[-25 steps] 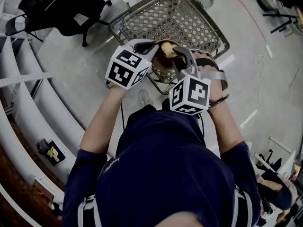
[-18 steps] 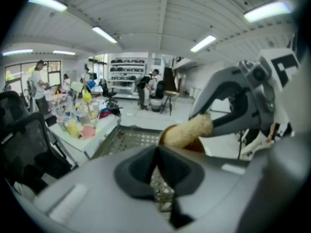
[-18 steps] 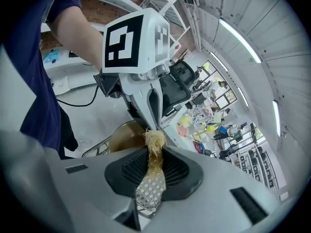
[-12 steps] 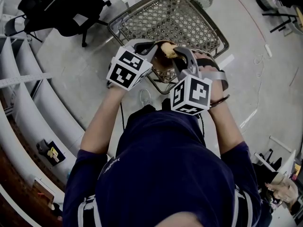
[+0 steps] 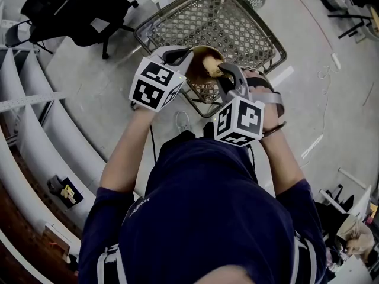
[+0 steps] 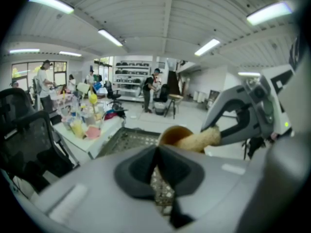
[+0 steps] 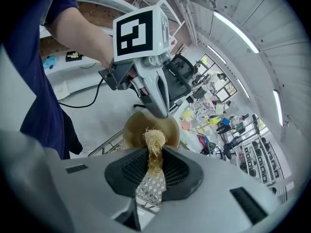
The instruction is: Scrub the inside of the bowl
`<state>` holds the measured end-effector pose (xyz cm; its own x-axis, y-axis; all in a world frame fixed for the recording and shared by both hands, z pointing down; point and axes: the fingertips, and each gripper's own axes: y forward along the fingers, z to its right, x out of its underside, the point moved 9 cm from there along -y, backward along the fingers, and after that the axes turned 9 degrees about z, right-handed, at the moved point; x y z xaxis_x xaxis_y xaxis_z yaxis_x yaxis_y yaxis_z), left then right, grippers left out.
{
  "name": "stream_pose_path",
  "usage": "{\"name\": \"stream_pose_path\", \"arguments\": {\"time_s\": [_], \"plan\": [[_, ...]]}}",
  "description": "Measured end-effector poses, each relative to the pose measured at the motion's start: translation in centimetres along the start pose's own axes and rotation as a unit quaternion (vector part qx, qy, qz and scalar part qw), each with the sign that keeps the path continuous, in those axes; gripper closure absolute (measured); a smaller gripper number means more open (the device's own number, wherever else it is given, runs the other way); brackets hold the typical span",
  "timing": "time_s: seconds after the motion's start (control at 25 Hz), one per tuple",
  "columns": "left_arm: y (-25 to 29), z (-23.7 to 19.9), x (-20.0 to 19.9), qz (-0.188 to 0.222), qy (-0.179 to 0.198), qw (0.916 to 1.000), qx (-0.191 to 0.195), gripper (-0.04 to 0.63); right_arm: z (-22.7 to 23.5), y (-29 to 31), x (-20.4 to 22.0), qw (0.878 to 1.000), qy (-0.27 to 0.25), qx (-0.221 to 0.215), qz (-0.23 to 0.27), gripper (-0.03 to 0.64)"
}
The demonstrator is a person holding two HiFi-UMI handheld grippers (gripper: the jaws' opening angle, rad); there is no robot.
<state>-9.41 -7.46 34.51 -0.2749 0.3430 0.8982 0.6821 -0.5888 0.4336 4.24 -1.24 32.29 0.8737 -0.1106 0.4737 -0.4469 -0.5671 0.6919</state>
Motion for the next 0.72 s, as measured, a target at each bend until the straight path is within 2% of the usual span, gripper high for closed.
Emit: {"name": "stream_pose_path", "arguments": {"time_s": [0.32,0.72], "plan": [[-0.1,-0.6,-0.4,0.028,-0.009,0.9995,-0.009,0.581,-1.1,0.5,-0.7,1.000,0.003,-0.021,0.009,0.554],[-0.7,-1.3,-0.2,0.069,-0.067,0.9953,-0.006,0.583,-1.2,1.0,-2.0,0.999,0.002,-0.025,0.025,0.554]]}}
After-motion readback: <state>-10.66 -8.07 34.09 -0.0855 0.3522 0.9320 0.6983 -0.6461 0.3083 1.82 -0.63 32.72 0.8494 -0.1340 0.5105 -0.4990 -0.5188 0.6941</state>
